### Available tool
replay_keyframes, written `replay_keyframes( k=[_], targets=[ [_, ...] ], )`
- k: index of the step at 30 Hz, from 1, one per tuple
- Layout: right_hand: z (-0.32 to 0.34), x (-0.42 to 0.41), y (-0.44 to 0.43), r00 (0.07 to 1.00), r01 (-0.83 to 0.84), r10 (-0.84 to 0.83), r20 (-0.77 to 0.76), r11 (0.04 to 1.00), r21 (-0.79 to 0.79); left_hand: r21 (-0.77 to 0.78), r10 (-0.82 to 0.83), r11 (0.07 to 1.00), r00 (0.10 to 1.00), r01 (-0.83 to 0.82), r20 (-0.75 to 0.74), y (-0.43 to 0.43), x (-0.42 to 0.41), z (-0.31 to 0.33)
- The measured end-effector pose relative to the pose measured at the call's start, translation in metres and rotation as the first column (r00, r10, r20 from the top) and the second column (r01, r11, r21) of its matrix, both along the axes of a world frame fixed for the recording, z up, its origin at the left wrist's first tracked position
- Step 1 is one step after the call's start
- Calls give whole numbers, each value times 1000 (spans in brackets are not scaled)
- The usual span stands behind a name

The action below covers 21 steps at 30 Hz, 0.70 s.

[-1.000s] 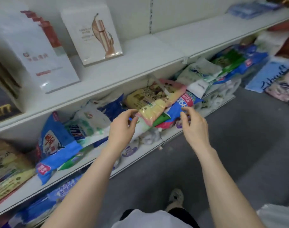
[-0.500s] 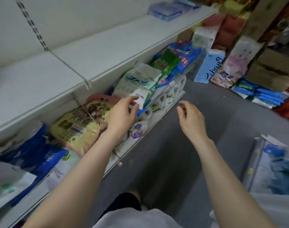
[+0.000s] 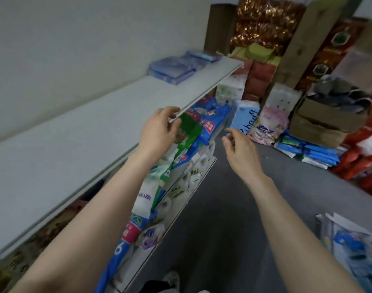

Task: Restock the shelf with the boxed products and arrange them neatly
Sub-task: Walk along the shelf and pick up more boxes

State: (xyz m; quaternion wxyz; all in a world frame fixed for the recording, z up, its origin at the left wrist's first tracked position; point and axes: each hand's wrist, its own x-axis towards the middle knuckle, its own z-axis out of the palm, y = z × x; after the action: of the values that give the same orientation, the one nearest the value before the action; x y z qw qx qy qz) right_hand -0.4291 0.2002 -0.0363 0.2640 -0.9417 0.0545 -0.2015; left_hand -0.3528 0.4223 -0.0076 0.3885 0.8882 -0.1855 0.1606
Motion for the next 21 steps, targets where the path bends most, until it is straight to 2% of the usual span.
replay_keyframes(
  k=[6,11,19,21],
  targets=[
    [14,113,-31,998,-43,44,51,999,-21,72,57,996,997,-60,45,-28,116,19],
    [16,207,-63,993,-106,108,42,993,-52,209,79,974,995,-91,69,-45,206,10],
    [10,360,-113,959,-281,282,19,959,-38,381,210,898,975,-222,75,-86,339,-3],
    [11,396,-122,944,-321,325,53,945,-66,466,251,855,968,-228,13,-94,354,-5]
  ],
)
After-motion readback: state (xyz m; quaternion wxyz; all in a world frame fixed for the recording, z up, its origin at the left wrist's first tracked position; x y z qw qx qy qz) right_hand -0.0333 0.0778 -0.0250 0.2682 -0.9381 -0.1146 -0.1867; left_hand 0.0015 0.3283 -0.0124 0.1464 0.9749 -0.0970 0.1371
